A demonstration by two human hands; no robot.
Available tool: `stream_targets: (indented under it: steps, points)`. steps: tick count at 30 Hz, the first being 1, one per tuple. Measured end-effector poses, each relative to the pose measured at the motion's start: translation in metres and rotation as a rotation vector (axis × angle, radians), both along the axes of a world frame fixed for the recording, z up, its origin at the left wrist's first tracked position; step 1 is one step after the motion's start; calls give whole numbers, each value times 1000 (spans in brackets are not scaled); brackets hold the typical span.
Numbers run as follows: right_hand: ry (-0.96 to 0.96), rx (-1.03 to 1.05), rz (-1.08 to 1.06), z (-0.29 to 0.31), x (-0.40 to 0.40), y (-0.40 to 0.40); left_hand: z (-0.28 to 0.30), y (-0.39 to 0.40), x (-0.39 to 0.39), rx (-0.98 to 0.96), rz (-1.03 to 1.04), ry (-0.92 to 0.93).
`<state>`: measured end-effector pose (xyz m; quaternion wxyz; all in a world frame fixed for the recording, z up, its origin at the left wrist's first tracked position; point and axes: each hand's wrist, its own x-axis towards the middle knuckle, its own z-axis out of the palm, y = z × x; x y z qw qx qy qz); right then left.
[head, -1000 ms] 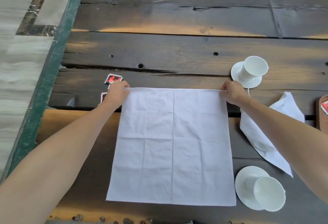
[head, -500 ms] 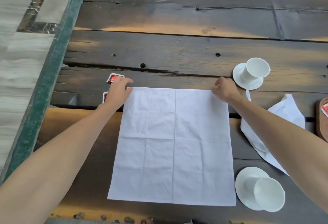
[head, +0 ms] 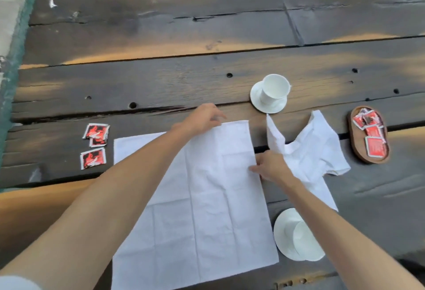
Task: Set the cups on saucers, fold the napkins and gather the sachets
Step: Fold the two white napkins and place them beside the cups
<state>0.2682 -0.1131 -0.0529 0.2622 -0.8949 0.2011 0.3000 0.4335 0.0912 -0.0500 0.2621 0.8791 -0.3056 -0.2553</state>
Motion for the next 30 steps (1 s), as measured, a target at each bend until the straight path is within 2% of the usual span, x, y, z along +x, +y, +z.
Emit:
stream_targets:
  steps: [5,9,14,18,27,30]
  points:
    - [97,-132,57,-11,-32,7,-12,-68,-6,103,-312,-143]
    - [38,6,-12,-16,-35,13,-20,-83,-9,192,-463,-209]
    - [1,164,-92,-11,-29,10,-21,-62,-3,178,-426,-301]
    - [121,263,-45,-8,-20,4,-13,-26,9,240,-337,-331]
    - [318,186,319,16,40,15,30,114,52,291,3,-359]
    - [204,13,451,30,73,17,46,156,54,321,101,-342]
